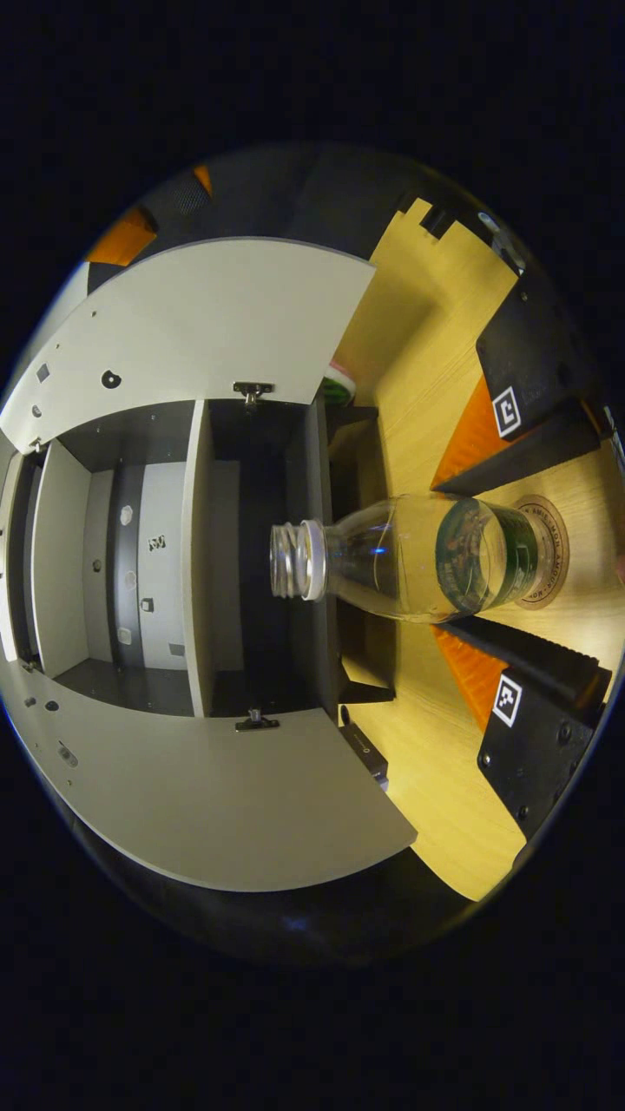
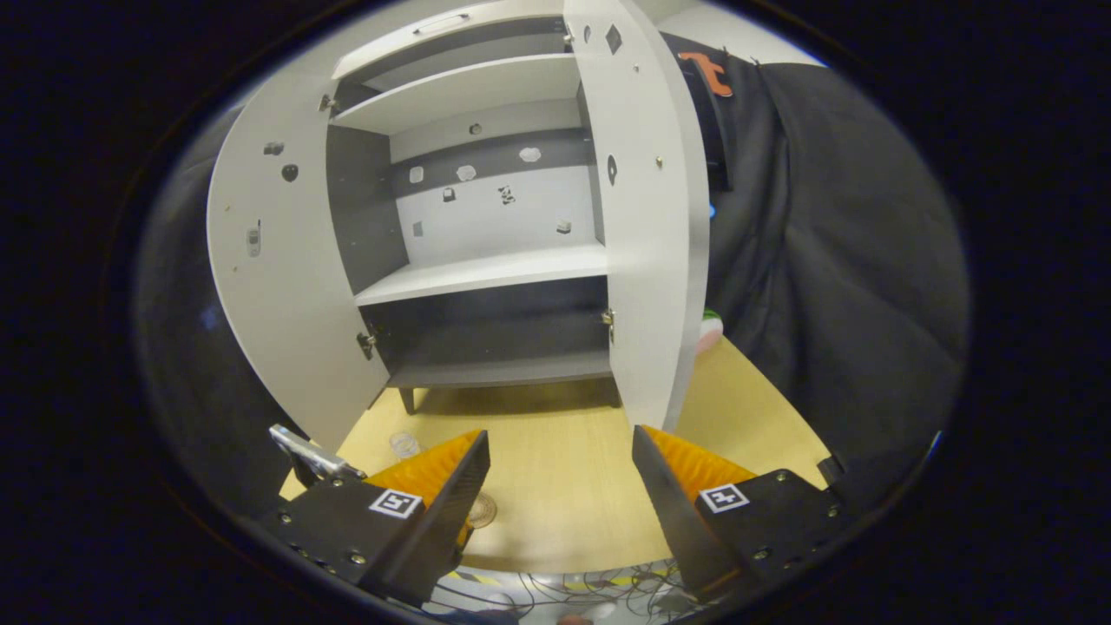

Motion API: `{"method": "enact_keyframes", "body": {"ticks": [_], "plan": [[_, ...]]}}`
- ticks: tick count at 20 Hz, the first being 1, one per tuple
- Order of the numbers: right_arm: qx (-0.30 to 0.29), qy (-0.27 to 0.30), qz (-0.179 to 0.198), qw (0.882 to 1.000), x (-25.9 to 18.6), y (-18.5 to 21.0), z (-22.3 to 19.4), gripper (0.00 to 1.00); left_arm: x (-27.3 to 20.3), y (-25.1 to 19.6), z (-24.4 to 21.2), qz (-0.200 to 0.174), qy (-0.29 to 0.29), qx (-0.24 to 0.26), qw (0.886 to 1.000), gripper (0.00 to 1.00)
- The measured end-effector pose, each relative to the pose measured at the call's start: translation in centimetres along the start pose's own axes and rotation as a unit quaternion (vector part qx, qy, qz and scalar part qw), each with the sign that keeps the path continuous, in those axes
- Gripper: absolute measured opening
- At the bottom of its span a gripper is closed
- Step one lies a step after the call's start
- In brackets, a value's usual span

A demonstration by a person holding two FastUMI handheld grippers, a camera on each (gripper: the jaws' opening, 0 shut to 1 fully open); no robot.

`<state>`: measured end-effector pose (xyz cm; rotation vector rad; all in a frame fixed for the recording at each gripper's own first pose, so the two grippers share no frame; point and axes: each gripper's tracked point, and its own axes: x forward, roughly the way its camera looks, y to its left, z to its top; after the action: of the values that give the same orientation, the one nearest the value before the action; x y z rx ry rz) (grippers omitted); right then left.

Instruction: Grasp the bottle in the cabinet with the left hand and place it on the coaster, then close the right door with the right hand and the left door with the left hand.

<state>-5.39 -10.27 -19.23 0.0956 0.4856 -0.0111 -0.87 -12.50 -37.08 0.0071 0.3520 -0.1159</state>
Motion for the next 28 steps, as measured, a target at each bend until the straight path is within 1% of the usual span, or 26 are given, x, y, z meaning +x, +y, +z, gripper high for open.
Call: {"method": "enact_keyframes", "body": {"ticks": [2, 7, 8, 9, 11, 12, 13, 14, 16, 22, 24, 28], "plan": [[0.002, 0.001, 0.002, 1.0, 0.0, 0.0, 0.0, 1.0, -0.2, 0.3, 0.3, 0.006, -0.001, 0.001, 1.0, 0.84], [0.004, -0.001, 0.007, 1.0, -0.3, 0.1, 0.1, 1.0, -0.5, 0.3, 1.6, 0.007, -0.01, 0.021, 1.0, 0.85], [0.006, -0.002, 0.007, 1.0, -0.3, 0.1, 0.2, 0.97, -0.6, 0.3, 2.0, 0.009, -0.013, 0.026, 1.0, 0.85], [0.008, -0.003, 0.009, 1.0, -0.3, 0.1, 0.3, 1.0, -0.7, 0.4, 2.4, 0.012, -0.016, 0.029, 0.999, 0.85], [0.011, -0.007, 0.012, 1.0, -0.5, 0.2, 0.6, 1.0, -0.9, 0.3, 3.4, 0.011, -0.025, 0.029, 0.999, 0.88], [0.012, -0.01, 0.014, 1.0, -0.8, 0.2, 0.8, 0.97, -1.1, 0.2, 4.0, 0.01, -0.028, 0.03, 0.999, 0.88], [0.012, -0.012, 0.016, 1.0, -0.9, 0.3, 1.0, 0.97, -1.3, 0.1, 4.4, 0.009, -0.032, 0.031, 0.999, 0.88], [0.011, -0.015, 0.016, 1.0, -1.0, 0.2, 1.2, 1.0, -1.5, 0.0, 5.0, 0.007, -0.037, 0.031, 0.999, 0.88], [0.012, -0.024, 0.017, 1.0, -1.4, 0.0, 1.9, 1.0, -2.1, -0.3, 6.4, 0.005, -0.045, 0.032, 0.998, 0.88], [0.017, -0.064, 0.019, 0.998, -3.2, -1.1, 5.5, 1.0, -4.7, -0.9, 12.3, -0.003, -0.077, 0.04, 0.996, 0.87], [0.019, -0.085, 0.022, 0.996, -3.9, -1.3, 7.5, 1.0, -5.8, -0.6, 14.6, -0.002, -0.088, 0.028, 0.996, 0.88], [0.018, -0.125, 0.023, 0.992, -5.1, -2.6, 11.4, 1.0, -7.4, 1.2, 19.7, 0.018, -0.106, 0.019, 0.994, 0.87]]}}
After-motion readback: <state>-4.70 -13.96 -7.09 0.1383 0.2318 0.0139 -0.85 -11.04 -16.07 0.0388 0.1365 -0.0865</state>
